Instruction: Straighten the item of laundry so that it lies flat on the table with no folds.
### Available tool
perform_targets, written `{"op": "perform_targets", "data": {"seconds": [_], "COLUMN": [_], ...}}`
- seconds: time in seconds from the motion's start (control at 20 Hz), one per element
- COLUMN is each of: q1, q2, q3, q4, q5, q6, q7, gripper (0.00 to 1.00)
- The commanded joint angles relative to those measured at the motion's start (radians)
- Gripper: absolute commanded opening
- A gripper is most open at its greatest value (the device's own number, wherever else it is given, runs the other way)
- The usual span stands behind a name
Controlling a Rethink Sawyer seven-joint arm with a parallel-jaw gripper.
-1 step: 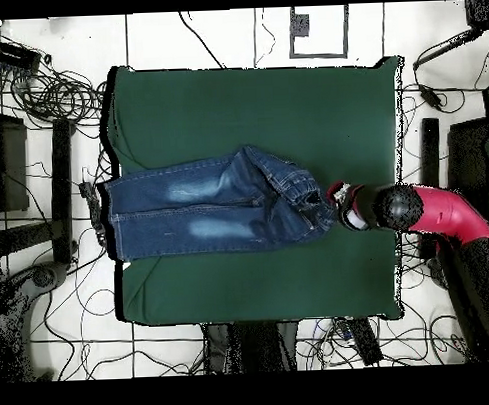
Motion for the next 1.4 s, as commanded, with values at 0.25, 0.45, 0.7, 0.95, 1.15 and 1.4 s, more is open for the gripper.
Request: {"op": "perform_targets", "data": {"seconds": [0.25,0.45,0.7,0.95,1.15,1.4], "q1": [-0.002,-0.003,-0.006,-0.004,0.001,0.003], "q2": [-0.047,-0.048,-0.048,-0.038,-0.027,-0.014], "q3": [0.053,0.053,0.051,0.054,0.043,0.039], "q4": [-0.133,-0.154,-0.163,-0.193,-0.214,-0.233], "q5": [-0.025,-0.022,-0.021,-0.022,-0.022,-0.02], "q6": [0.098,0.124,0.13,0.149,0.166,0.18], "q7": [-0.411,-0.429,-0.432,-0.446,-0.434,-0.43], "gripper": [0.0,0.0,0.0,0.0,0.0,0.0]}}
